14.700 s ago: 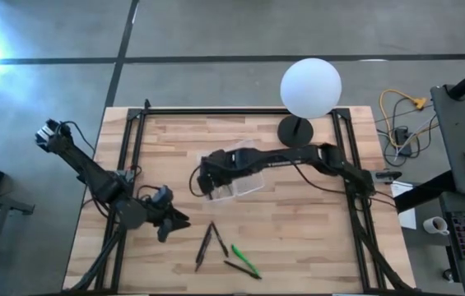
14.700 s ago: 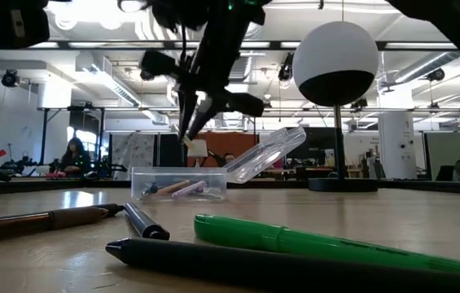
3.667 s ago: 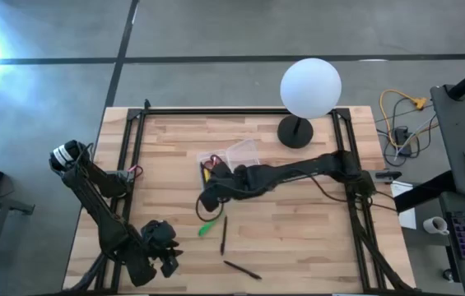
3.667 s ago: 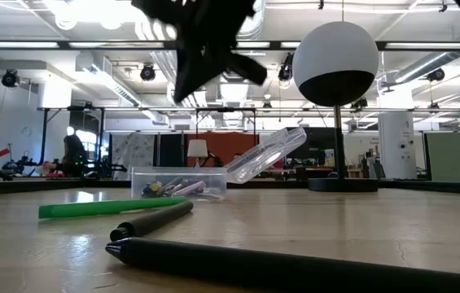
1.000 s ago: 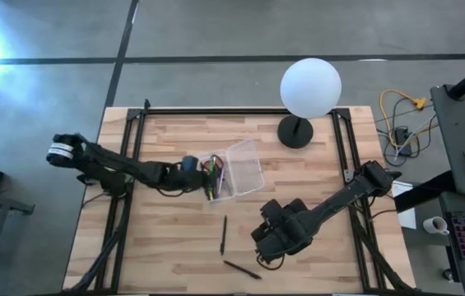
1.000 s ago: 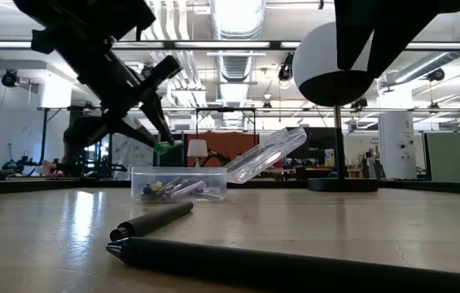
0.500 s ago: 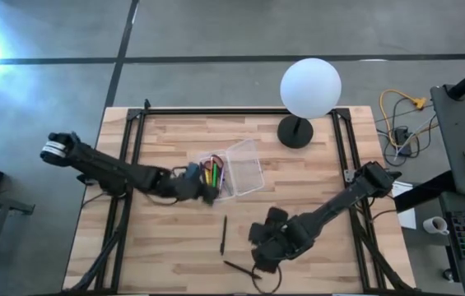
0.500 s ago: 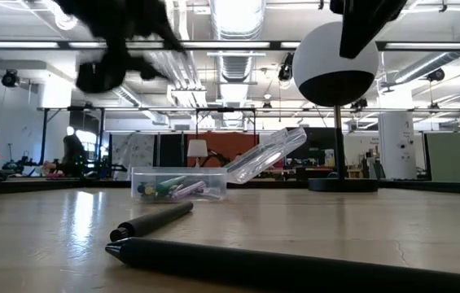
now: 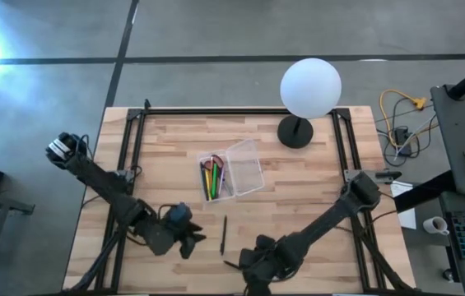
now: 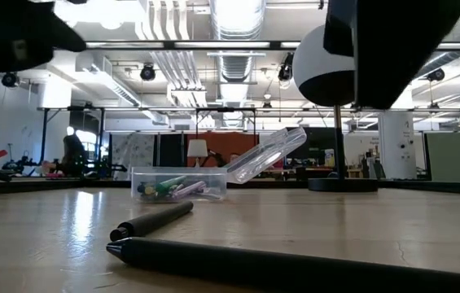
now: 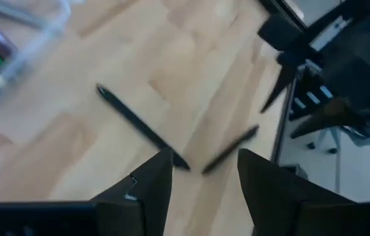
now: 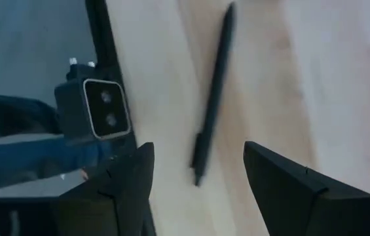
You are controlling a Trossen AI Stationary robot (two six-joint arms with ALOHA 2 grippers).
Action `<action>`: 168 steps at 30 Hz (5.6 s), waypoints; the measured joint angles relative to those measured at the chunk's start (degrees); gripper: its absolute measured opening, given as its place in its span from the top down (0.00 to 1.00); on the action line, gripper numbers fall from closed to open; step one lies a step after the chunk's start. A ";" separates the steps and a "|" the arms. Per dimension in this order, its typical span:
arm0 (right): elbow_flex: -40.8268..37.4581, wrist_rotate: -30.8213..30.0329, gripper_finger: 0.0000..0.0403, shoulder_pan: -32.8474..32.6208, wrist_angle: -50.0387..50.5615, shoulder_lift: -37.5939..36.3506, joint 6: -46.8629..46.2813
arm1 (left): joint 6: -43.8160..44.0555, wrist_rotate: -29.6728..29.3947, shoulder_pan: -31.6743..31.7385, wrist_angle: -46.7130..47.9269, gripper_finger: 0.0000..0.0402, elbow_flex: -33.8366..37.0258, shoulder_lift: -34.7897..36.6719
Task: Pick & place school supplies into a supply box
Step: Put the black pen into the transparent supply box, then adjust the black pen on the transparent supply box
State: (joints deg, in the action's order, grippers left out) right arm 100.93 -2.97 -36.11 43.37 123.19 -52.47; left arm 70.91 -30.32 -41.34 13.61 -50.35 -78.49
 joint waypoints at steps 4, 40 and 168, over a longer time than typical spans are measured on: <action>5.98 -4.53 0.44 -0.58 5.49 4.63 -5.11 | 2.71 0.10 -2.48 0.00 0.61 -0.02 -1.53; 15.97 -18.80 0.97 5.56 21.00 10.24 -15.13 | 4.95 -0.12 -6.26 1.46 0.61 -0.15 -2.44; -40.08 -25.60 0.52 -5.99 19.14 -36.85 -45.32 | 15.19 5.78 37.32 17.55 0.69 -13.91 -15.24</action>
State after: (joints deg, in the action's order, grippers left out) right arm 60.85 -28.58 -42.10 62.51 86.35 -97.79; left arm 86.11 -24.53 -4.02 31.15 -64.26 -93.73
